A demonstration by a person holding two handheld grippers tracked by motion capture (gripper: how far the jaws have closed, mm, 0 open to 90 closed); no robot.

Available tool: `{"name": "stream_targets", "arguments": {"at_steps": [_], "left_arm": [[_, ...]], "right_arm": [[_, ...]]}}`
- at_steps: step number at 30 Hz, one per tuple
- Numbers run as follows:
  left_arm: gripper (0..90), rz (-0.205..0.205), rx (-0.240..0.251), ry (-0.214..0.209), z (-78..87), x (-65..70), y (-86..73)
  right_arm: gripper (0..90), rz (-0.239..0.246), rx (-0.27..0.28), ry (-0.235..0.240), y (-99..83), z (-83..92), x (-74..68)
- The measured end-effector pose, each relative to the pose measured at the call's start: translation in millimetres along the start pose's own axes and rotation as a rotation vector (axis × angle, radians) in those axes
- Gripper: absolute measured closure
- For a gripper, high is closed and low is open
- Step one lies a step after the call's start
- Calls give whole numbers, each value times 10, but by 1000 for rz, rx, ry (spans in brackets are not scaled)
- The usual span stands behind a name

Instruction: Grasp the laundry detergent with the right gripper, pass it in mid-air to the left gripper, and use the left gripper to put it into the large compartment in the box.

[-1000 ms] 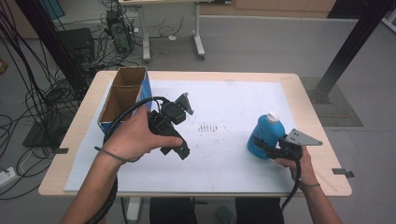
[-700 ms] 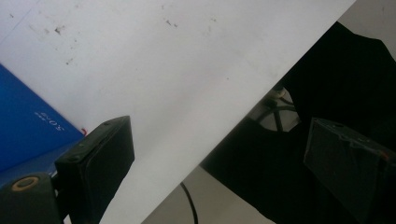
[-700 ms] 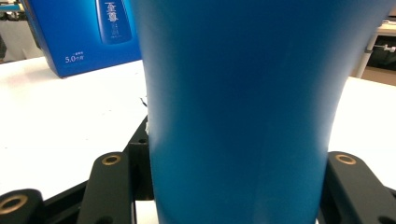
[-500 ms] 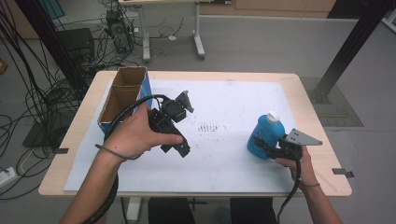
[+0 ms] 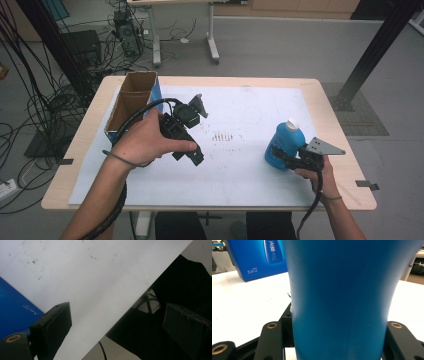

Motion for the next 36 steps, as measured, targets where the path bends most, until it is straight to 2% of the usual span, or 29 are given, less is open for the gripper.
{"name": "stream_targets", "arguments": {"at_steps": [5,7,10,11,19,22,23,24,26,27,28,29,31,32,33,34,36], "left_arm": [[88,-5,15,-7,42,-26,19],[89,-21,40,-26,76,-44,33],[89,-39,55,-29,98,-50,43],[90,-42,59,-30,104,-54,45],[90,-80,72,-26,171,-78,91],[90,-106,69,-30,199,-71,119],[91,-128,62,-38,210,-52,137],[91,-128,62,-38,210,-52,137],[91,-159,67,-51,230,-25,170],[89,-188,68,-53,250,-11,196],[88,-188,68,-53,250,-11,196],[88,-194,68,-58,256,-6,205],[88,-207,66,-67,264,-2,222],[88,-210,65,-71,266,-1,227],[88,-215,65,-76,267,0,233],[88,-220,65,-93,269,2,242],[88,-236,58,-95,274,-1,257]], "right_arm": [[445,-17,-6,10,69,-7,15],[445,-18,-4,21,121,1,15],[445,-12,0,34,194,11,6],[446,-8,-6,53,259,20,-2],[447,-15,-28,119,477,53,-27],[447,-17,-43,164,570,64,-59],[447,-18,-58,203,626,69,-94],[447,-18,-58,203,626,69,-94],[448,-16,-73,241,676,66,-135],[447,-8,-82,286,717,62,-179],[447,-8,-82,286,717,62,-179],[447,-12,-85,317,740,60,-204],[447,-9,-88,348,771,54,-241],[447,0,-87,384,807,48,-288],[447,0,-87,384,807,48,-288],[447,3,-85,400,825,43,-313],[447,10,-79,435,862,36,-364]]}}
Point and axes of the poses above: each handheld gripper's, and its own axes: z roughly backward along the jaws, y roughly out of its top, x roughly to its right, the point moved 6 cm from there along -z, roughly forward along the jaws, and after that the axes turned 15 degrees about -y, right-handed, at the moved point
